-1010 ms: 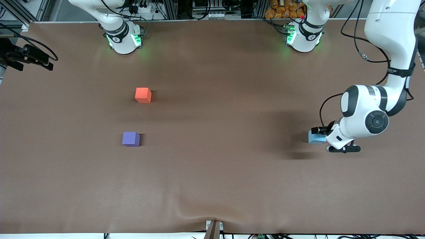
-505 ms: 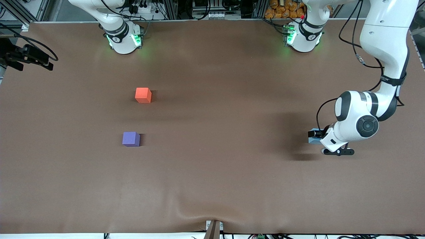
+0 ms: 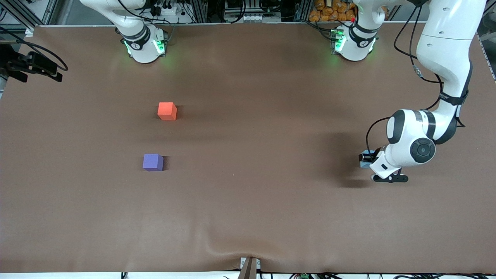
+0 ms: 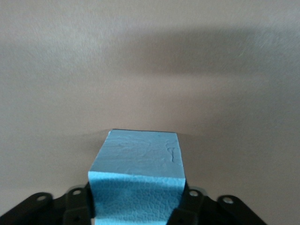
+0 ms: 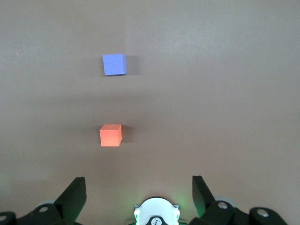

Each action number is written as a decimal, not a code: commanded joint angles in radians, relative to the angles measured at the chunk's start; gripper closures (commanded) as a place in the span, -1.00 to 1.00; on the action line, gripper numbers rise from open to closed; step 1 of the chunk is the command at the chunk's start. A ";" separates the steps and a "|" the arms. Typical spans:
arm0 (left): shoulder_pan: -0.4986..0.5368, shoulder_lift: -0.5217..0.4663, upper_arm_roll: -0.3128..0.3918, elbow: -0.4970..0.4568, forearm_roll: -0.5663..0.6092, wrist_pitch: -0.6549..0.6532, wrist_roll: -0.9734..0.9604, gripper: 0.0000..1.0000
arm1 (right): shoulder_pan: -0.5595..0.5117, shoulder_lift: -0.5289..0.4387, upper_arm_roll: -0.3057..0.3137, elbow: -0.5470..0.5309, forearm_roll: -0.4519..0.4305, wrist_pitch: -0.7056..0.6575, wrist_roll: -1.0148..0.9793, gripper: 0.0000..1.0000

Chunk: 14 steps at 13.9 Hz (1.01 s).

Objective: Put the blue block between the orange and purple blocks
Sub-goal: 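Carry the blue block with the left gripper toward the table middle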

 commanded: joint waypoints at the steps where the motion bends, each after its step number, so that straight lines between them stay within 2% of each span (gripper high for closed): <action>1: -0.023 -0.049 -0.003 0.011 0.023 -0.019 -0.022 1.00 | -0.026 0.011 0.013 0.025 0.023 -0.020 -0.001 -1.00; 4: -0.075 -0.103 -0.008 0.014 0.020 -0.089 -0.089 1.00 | -0.026 0.011 0.013 0.025 0.023 -0.020 -0.001 -1.00; 8: -0.163 -0.110 -0.078 0.126 0.009 -0.258 -0.292 1.00 | -0.026 0.011 0.013 0.025 0.023 -0.020 -0.001 -1.00; 10: -0.234 -0.069 -0.106 0.215 -0.004 -0.268 -0.431 1.00 | -0.026 0.011 0.013 0.027 0.023 -0.020 -0.001 -1.00; 14: -0.466 0.059 -0.109 0.322 -0.020 -0.265 -0.661 1.00 | -0.024 0.016 0.014 0.025 0.023 -0.014 -0.004 -1.00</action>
